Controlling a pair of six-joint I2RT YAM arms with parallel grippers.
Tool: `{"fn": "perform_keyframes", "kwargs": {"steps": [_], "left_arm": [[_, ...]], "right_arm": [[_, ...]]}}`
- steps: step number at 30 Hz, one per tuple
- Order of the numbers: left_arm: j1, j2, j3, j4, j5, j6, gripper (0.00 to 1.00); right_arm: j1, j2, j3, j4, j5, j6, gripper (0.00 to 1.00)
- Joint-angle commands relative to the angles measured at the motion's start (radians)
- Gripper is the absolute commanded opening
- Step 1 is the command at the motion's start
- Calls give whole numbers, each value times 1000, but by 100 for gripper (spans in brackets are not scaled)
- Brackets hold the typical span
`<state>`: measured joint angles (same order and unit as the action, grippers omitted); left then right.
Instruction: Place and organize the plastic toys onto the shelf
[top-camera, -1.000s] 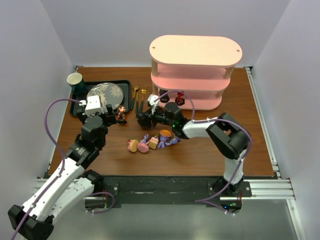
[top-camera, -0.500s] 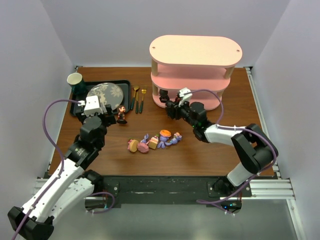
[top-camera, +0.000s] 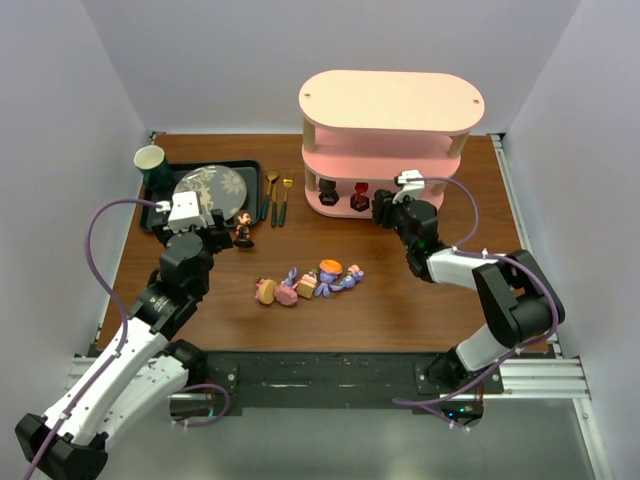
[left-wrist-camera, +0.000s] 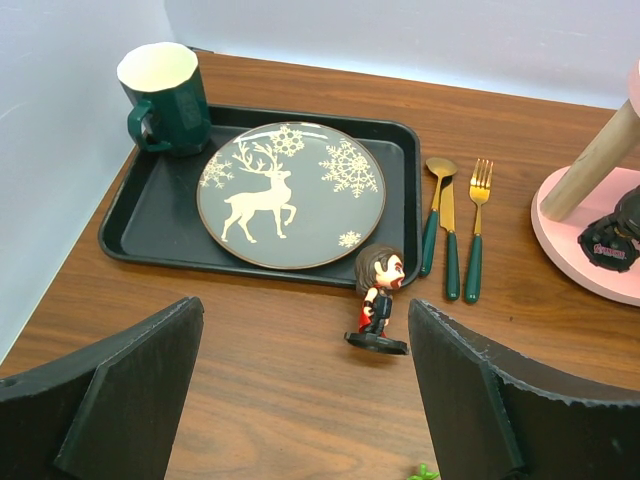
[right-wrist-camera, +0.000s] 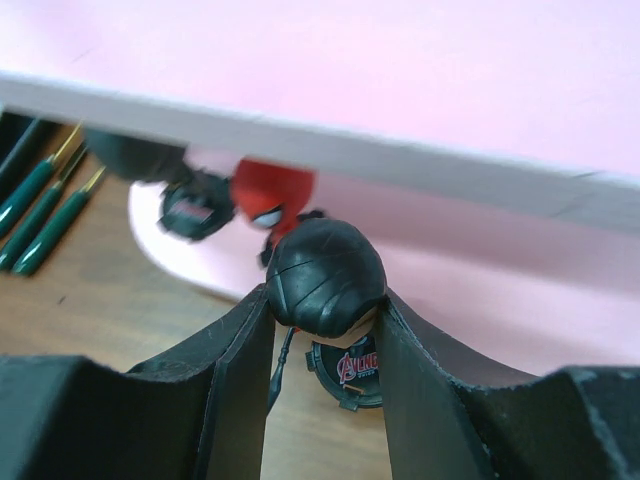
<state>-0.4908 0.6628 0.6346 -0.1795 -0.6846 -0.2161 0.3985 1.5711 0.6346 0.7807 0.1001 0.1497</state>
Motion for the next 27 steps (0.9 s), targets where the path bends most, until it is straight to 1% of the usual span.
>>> {"fn": "perform_keyframes", "kwargs": {"steps": [1, 12, 27], "left_arm": [[11, -8, -3, 43, 3, 9, 88], [12, -6, -3, 41, 3, 11, 87], [12, -6, -3, 41, 5, 11, 87]], "right_arm": [[-18, 39, -3, 146, 72, 19, 23], [-52, 151, 8, 302, 78, 25, 23], [-67, 228, 74, 312, 73, 14, 23]]}}
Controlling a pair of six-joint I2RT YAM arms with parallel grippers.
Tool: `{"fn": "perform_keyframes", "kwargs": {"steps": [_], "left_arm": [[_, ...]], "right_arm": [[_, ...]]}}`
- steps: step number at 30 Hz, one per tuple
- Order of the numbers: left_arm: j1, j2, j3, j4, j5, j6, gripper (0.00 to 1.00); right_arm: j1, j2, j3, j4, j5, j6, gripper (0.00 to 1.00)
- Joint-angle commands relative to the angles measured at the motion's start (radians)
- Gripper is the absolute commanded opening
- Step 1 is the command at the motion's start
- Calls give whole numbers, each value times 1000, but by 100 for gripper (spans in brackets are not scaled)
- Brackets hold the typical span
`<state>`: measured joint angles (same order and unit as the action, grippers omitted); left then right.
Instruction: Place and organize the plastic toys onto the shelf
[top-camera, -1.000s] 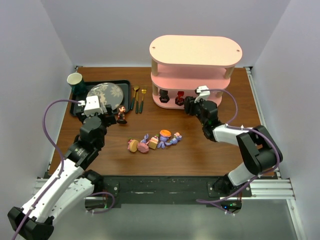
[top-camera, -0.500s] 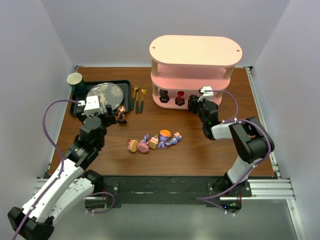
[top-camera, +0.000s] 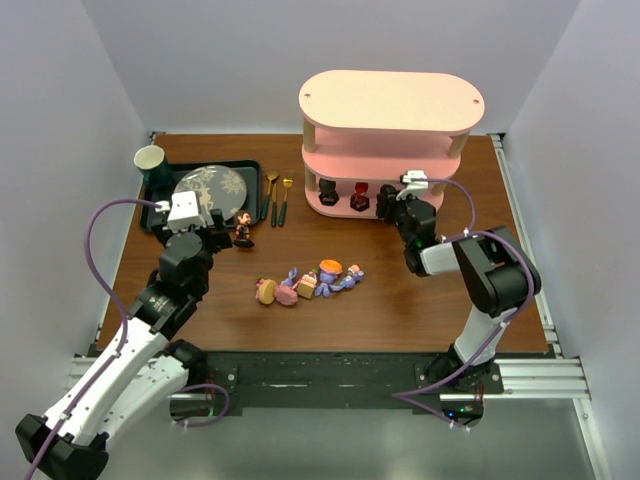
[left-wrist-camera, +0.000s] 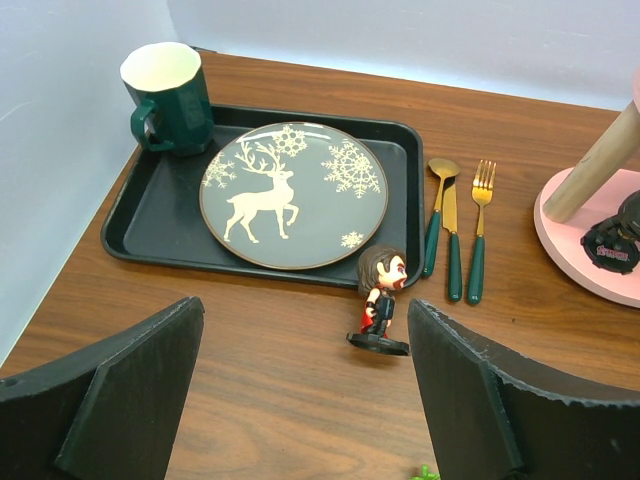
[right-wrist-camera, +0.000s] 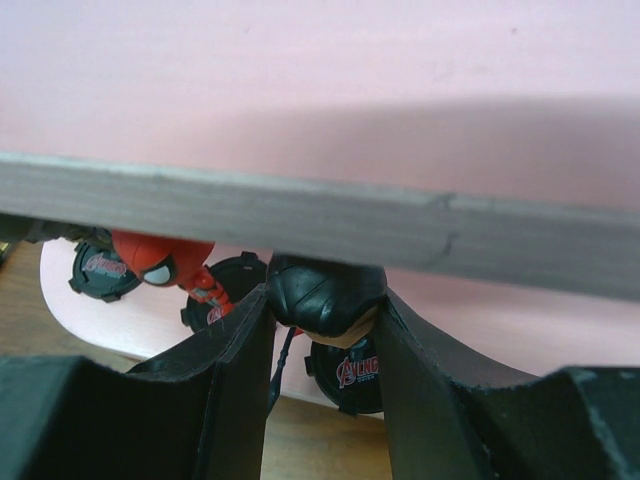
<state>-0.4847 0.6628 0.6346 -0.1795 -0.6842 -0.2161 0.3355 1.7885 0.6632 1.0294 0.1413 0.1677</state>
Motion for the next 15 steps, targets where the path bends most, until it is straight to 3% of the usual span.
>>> {"fn": "perform_keyframes", "kwargs": {"steps": [1, 14, 15], "left_arm": [[6, -6, -3, 40, 3, 11, 87], [6, -9, -4, 38, 3, 11, 87], [6, -9, -4, 40, 3, 11, 87]], "right_arm": [[-4, 12, 49, 61, 37, -2, 24], [-6, 49, 84, 34, 72, 7, 29], [-6, 54, 85, 29, 75, 10, 33]]}}
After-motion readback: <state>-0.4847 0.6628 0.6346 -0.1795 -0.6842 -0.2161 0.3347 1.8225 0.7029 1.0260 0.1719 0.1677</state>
